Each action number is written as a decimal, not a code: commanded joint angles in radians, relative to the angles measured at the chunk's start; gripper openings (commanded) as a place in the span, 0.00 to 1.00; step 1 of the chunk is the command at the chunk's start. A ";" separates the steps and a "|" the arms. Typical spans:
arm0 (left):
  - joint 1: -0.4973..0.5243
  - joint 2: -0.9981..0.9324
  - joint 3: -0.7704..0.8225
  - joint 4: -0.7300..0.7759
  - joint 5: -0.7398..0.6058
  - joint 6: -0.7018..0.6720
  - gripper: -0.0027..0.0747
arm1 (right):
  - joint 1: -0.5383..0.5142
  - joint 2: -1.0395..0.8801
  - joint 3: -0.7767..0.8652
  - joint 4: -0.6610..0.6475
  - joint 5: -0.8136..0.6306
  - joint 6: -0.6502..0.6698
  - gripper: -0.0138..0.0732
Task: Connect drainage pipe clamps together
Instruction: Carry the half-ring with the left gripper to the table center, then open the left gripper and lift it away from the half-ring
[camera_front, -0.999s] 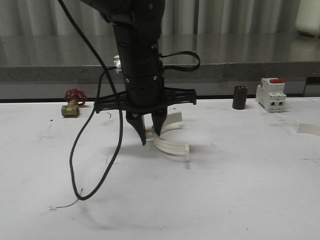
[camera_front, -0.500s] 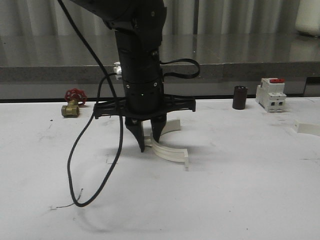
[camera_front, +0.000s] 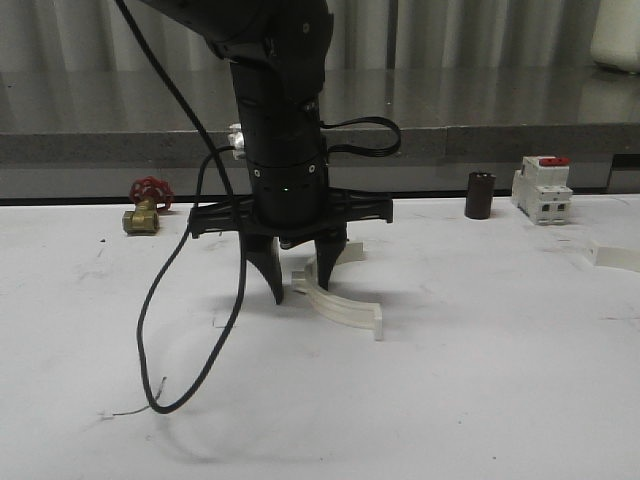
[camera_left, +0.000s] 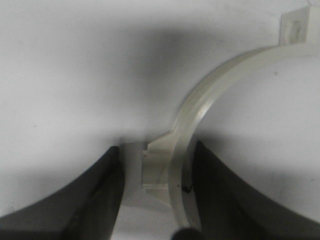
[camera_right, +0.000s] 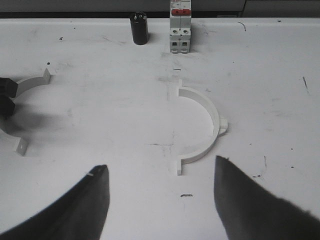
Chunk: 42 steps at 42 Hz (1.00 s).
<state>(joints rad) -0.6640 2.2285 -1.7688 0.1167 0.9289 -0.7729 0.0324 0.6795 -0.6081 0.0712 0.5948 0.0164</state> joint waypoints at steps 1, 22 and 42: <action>-0.009 -0.097 -0.030 0.011 -0.032 0.044 0.48 | -0.005 0.000 -0.035 -0.007 -0.061 -0.003 0.71; 0.048 -0.501 0.079 -0.103 -0.043 0.773 0.48 | -0.005 0.000 -0.035 -0.007 -0.061 -0.003 0.71; 0.092 -1.041 0.597 -0.261 -0.250 0.967 0.48 | -0.005 0.000 -0.035 -0.007 -0.061 -0.003 0.71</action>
<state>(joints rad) -0.5731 1.3062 -1.2248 -0.1132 0.7617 0.1992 0.0324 0.6795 -0.6081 0.0712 0.5962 0.0167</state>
